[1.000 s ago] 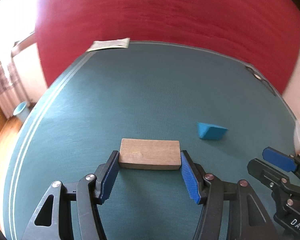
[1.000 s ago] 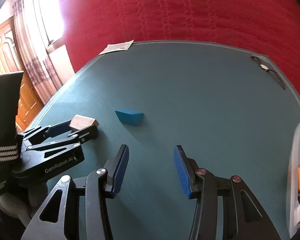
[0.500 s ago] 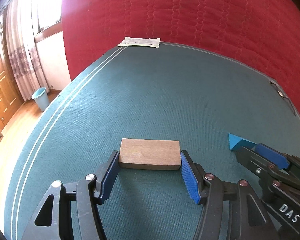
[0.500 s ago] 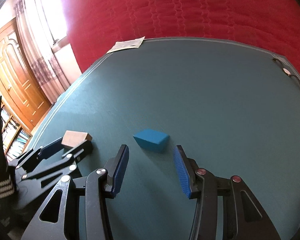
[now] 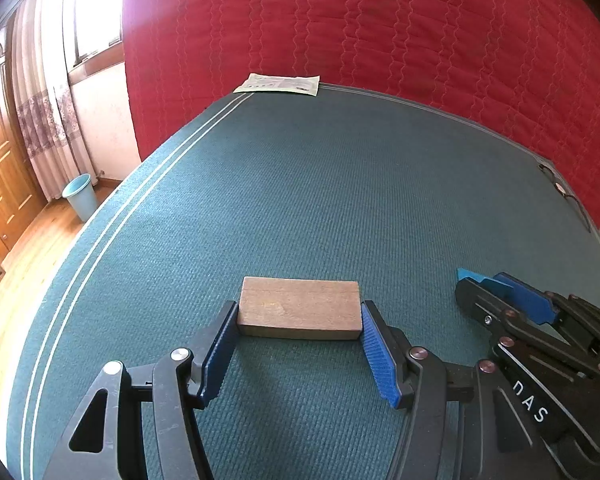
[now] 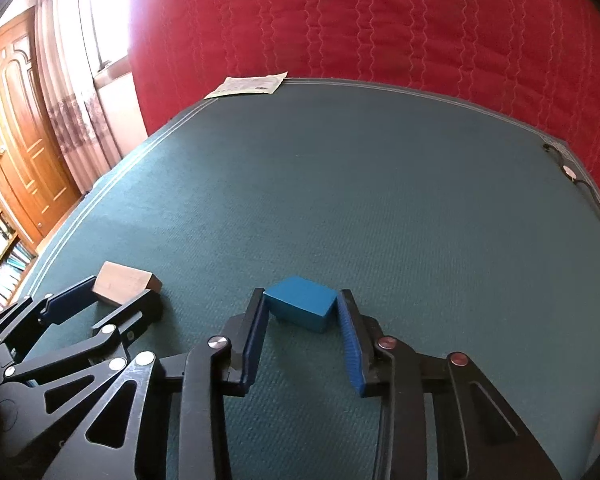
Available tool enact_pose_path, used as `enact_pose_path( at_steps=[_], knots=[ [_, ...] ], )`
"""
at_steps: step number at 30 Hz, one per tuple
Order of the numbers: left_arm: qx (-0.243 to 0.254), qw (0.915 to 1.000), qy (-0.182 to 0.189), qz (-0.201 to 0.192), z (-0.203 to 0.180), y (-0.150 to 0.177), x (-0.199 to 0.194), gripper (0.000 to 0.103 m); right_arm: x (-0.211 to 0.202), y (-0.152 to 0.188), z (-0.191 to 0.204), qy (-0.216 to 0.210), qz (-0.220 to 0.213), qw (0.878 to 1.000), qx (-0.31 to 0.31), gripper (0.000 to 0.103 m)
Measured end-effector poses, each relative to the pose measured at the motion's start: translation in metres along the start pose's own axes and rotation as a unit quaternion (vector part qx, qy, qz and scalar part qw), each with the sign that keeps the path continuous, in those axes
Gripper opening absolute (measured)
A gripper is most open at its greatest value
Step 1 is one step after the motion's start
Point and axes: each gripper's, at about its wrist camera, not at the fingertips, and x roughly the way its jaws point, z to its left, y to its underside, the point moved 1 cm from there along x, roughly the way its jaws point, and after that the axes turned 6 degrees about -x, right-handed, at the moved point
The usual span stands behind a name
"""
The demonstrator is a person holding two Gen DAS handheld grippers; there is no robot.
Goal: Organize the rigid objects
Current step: 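Grasp the beige bar with the left gripper while the right grasps the blue wedge, then carry the blue wedge over the basin with the right gripper while the left lifts the bar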
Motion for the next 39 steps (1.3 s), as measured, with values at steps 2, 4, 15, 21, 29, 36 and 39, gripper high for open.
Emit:
enact_pose_path(
  at_steps=[2, 4, 15, 21, 29, 36, 39],
  knots=[
    [0.001, 1.0, 0.001, 0.0, 0.0, 0.0, 0.0, 0.063, 0.0, 0.0, -0.001, 0.001, -0.001, 1.0, 0.001, 0.036],
    [0.002, 1.0, 0.002, 0.0, -0.001, 0.0, 0.0, 0.063, -0.001, 0.001, -0.003, 0.003, -0.003, 1.0, 0.003, 0.036],
    [0.011, 0.9999, 0.008, 0.0, -0.008, 0.002, -0.001, 0.063, -0.028, 0.019, -0.017, 0.01, -0.021, 0.999, 0.024, 0.036],
    [0.021, 0.9997, 0.016, -0.002, -0.013, 0.003, -0.002, 0.063, -0.044, 0.031, -0.025, 0.013, -0.029, 0.999, 0.04, 0.036],
    [0.025, 0.9993, 0.023, -0.013, -0.016, 0.004, -0.007, 0.063, -0.069, 0.051, -0.04, 0.028, -0.035, 0.997, 0.063, 0.036],
    [0.024, 0.9993, 0.022, -0.018, -0.017, 0.005, -0.009, 0.063, -0.094, 0.071, -0.067, 0.056, -0.041, 0.994, 0.09, 0.036],
    [0.023, 0.9994, 0.019, -0.02, -0.018, 0.005, -0.009, 0.063, -0.107, 0.079, -0.079, 0.069, -0.045, 0.991, 0.103, 0.036]
  ],
)
